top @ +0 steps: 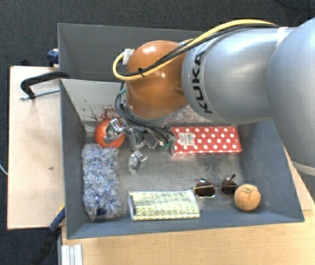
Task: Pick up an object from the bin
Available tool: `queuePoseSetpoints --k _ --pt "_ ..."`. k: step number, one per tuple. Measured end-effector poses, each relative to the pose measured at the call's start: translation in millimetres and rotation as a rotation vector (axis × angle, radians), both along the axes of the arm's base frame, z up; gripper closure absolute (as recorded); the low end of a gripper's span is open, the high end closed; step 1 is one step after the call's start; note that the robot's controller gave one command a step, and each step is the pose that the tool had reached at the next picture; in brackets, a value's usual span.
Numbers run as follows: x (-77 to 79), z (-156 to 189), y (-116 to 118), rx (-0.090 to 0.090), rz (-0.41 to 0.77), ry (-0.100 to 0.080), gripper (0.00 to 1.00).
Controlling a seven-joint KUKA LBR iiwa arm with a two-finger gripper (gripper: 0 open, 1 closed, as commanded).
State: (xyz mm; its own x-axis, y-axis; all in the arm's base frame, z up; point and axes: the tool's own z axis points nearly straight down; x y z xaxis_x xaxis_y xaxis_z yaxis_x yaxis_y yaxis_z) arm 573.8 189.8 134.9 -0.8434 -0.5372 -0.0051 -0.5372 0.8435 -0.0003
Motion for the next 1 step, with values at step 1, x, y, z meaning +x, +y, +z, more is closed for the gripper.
queuePoseSetpoints --k 1 --pt "-5.2 -57.9 15.0 0.009 -0.111 -0.014 1.00"
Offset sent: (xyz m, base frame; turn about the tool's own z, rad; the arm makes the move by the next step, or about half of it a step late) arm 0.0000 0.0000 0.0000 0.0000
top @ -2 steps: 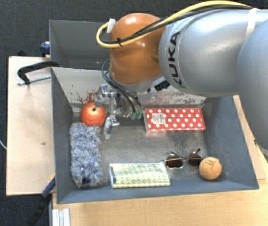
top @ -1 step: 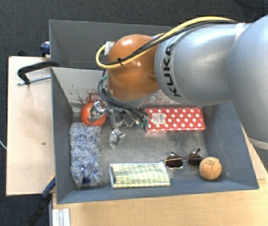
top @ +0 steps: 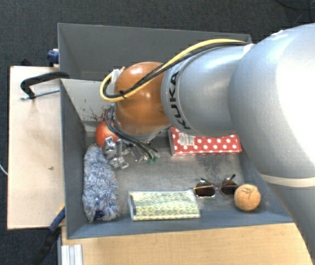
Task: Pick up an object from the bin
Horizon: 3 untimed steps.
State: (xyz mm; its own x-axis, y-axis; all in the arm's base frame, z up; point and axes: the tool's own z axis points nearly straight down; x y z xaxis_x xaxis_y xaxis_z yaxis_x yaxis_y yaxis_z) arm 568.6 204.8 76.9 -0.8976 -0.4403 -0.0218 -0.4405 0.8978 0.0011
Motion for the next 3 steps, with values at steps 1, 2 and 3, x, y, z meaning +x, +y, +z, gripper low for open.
queuePoseSetpoints --k 1,2,3 --pt "0.0 0.0 0.0 0.000 0.000 0.000 1.00" --pt "-7.6 34.2 -1.2 -0.009 -0.002 0.021 1.00" --pt "1.5 97.0 6.3 -0.008 -0.007 0.017 1.00"
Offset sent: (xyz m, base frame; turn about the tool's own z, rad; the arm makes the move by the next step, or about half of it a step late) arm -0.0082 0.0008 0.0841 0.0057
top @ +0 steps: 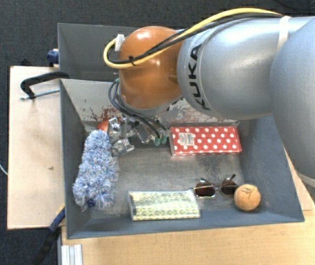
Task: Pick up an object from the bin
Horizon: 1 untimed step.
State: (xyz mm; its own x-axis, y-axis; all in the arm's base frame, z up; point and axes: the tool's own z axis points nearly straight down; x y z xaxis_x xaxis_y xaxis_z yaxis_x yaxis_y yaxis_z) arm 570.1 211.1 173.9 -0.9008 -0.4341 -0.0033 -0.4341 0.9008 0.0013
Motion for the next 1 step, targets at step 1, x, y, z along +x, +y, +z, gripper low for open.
queuePoseSetpoints --k 1 --pt "-0.9 31.9 -0.7 0.003 0.004 -0.009 1.00"
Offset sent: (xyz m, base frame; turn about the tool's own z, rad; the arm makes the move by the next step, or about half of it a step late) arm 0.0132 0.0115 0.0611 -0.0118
